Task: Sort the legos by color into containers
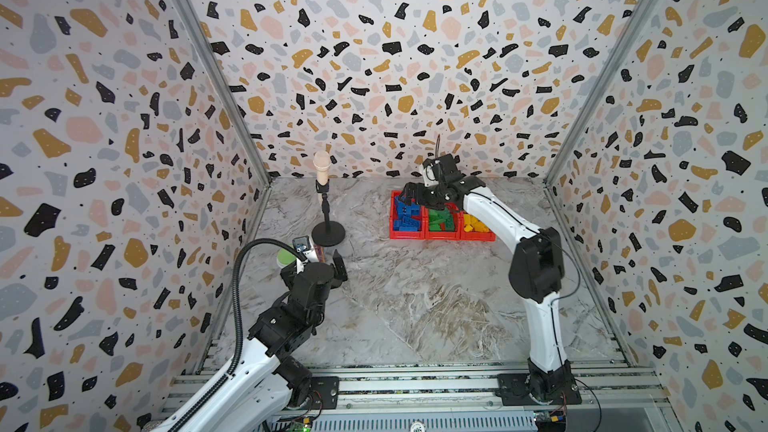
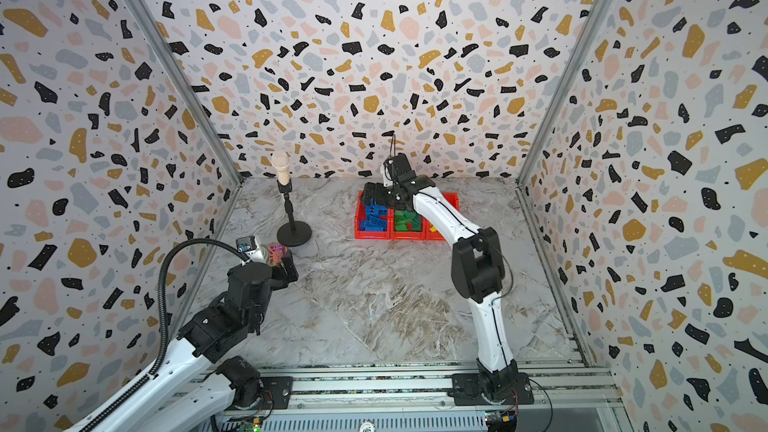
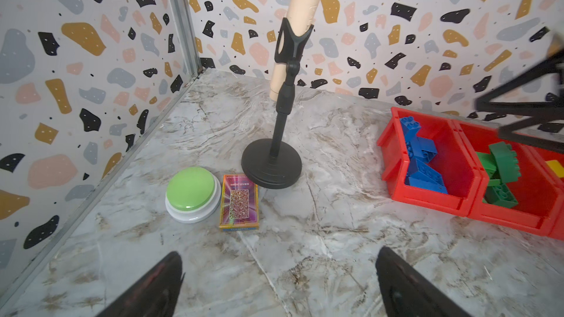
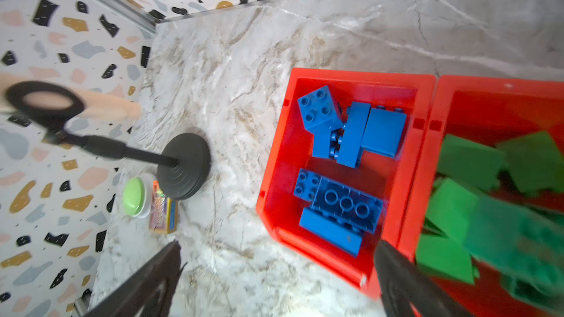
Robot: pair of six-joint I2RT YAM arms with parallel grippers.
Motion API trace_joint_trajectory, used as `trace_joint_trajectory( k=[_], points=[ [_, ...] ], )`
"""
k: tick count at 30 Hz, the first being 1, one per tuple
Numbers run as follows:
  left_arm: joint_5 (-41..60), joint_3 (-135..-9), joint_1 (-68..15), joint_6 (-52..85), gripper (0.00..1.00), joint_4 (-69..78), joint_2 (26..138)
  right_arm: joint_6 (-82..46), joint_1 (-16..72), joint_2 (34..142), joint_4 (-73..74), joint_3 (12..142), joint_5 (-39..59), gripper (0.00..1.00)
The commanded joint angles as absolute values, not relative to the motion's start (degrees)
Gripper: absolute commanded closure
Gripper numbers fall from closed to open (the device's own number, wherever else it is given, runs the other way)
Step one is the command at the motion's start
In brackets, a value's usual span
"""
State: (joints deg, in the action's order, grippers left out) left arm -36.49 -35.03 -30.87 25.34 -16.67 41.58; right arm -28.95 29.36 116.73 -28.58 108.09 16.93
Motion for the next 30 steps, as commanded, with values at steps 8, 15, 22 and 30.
trace_joint_trajectory(
  k=[8, 15, 22, 30],
  points=[
    [-40.66, -27.89, -24.96, 17.57, 0.00, -0.32, 40.37, -21.02, 28.20, 71.59, -20.31, 62.84, 1.15, 0.01],
    [-48.64, -17.01, -24.50, 10.07, 0.00, 14.94, 35.23, -14.44, 28.10, 44.45, -10.94, 37.77, -10.18, 0.01],
    [-44.85, -14.15, -21.67, 6.98, 0.00, 33.96, 54.57, -4.44, 24.94, 31.73, 6.21, 19.75, -22.61, 0.01],
    [-39.80, -7.22, -11.14, 6.57, 0.00, 57.87, 65.66, -4.20, 10.51, 43.60, 28.55, 10.44, -13.42, 0.01]
  ],
)
